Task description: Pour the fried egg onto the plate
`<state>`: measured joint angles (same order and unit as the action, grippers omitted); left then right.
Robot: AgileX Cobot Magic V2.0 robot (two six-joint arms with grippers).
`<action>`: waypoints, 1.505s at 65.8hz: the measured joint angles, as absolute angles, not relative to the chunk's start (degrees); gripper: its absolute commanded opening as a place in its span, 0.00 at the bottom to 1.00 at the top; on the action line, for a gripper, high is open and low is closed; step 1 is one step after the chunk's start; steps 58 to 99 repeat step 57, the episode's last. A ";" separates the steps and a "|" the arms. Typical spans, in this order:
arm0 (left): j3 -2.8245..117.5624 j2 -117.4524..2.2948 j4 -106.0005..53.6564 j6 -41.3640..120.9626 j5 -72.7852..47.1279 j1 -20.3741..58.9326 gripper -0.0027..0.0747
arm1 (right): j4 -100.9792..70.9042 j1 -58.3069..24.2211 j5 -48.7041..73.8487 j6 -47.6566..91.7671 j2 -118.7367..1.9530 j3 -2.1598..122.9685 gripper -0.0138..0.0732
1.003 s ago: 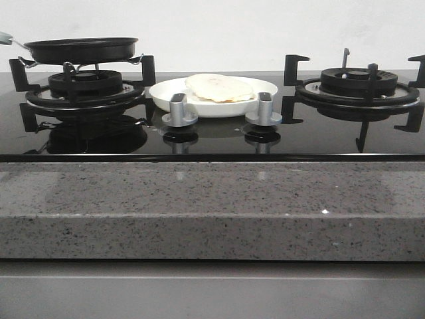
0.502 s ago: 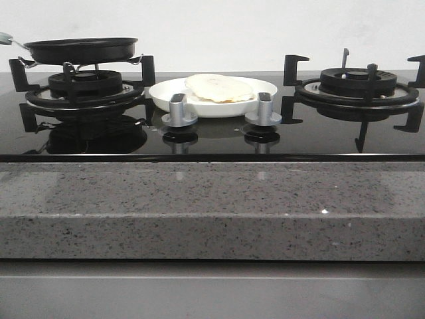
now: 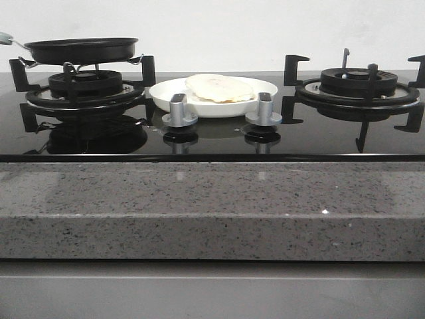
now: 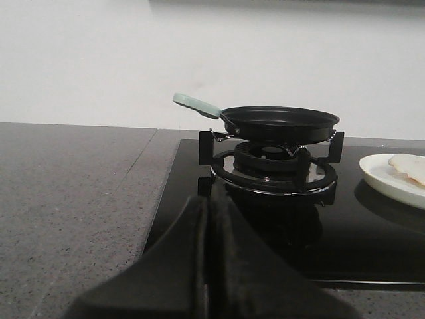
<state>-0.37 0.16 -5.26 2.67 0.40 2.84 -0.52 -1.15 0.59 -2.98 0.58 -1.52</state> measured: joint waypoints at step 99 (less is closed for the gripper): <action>-0.37 0.16 -5.26 2.76 0.40 2.84 0.01 | 0.00 -1.15 2.26 -3.69 0.58 -1.52 0.08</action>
